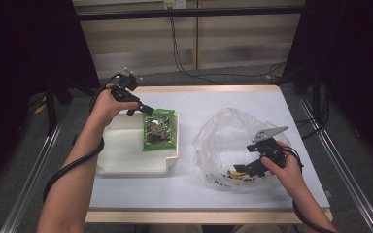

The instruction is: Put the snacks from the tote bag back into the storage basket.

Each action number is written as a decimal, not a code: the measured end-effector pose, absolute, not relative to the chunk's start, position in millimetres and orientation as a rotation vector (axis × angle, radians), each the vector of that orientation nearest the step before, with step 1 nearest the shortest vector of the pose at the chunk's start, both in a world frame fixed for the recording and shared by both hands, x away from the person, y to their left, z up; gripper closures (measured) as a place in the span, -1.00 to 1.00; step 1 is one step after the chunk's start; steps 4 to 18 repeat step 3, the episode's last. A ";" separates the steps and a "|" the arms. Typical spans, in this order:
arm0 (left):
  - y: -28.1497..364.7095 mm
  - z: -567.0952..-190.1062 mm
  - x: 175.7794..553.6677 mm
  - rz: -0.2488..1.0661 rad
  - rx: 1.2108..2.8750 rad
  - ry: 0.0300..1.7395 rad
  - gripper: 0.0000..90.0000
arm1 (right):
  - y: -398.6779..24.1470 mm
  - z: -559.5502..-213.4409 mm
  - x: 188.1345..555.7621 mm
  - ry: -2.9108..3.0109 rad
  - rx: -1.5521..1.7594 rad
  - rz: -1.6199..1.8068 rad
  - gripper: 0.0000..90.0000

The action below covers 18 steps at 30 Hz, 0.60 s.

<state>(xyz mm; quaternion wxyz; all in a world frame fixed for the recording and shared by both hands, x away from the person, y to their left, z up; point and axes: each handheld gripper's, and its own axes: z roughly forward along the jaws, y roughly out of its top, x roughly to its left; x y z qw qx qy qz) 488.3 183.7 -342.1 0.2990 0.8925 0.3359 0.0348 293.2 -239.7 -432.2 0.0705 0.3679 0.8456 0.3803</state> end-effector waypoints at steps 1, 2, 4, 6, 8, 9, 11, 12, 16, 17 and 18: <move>183.7 -342.1 488.3 0.092 2.370 0.892 -0.74 | -239.8 -431.8 292.8 2.545 1.107 1.145 -0.92; 185.2 -341.6 488.0 0.088 2.394 0.862 -0.75 | -240.0 -431.5 292.6 2.544 1.106 1.155 -0.92; 185.2 -341.6 488.0 0.088 2.394 0.862 -0.75 | -239.9 -431.1 292.5 2.542 1.106 1.154 -0.92; 185.2 -341.6 488.0 0.088 2.394 0.862 -0.75 | -239.9 -431.1 292.5 2.542 1.106 1.154 -0.92; 185.2 -341.6 488.0 0.088 2.394 0.862 -0.75 | -239.9 -431.1 292.5 2.542 1.106 1.154 -0.92; 185.2 -341.6 488.0 0.088 2.394 0.862 -0.75 | -239.9 -431.1 292.5 2.542 1.106 1.154 -0.92; 185.2 -341.6 488.0 0.088 2.394 0.862 -0.75 | -239.9 -431.1 292.5 2.542 1.106 1.154 -0.92; 185.2 -341.6 488.0 0.088 2.394 0.862 -0.75 | -239.9 -431.1 292.5 2.542 1.106 1.154 -0.92; 185.2 -341.6 488.0 0.088 2.394 0.862 -0.75 | -239.9 -431.1 292.5 2.542 1.106 1.154 -0.92; 185.2 -341.6 488.0 0.088 2.394 0.862 -0.75 | -239.9 -431.1 292.5 2.542 1.106 1.154 -0.92; 185.2 -341.6 488.0 0.088 2.394 0.862 -0.75 | -239.9 -431.1 292.5 2.542 1.106 1.154 -0.92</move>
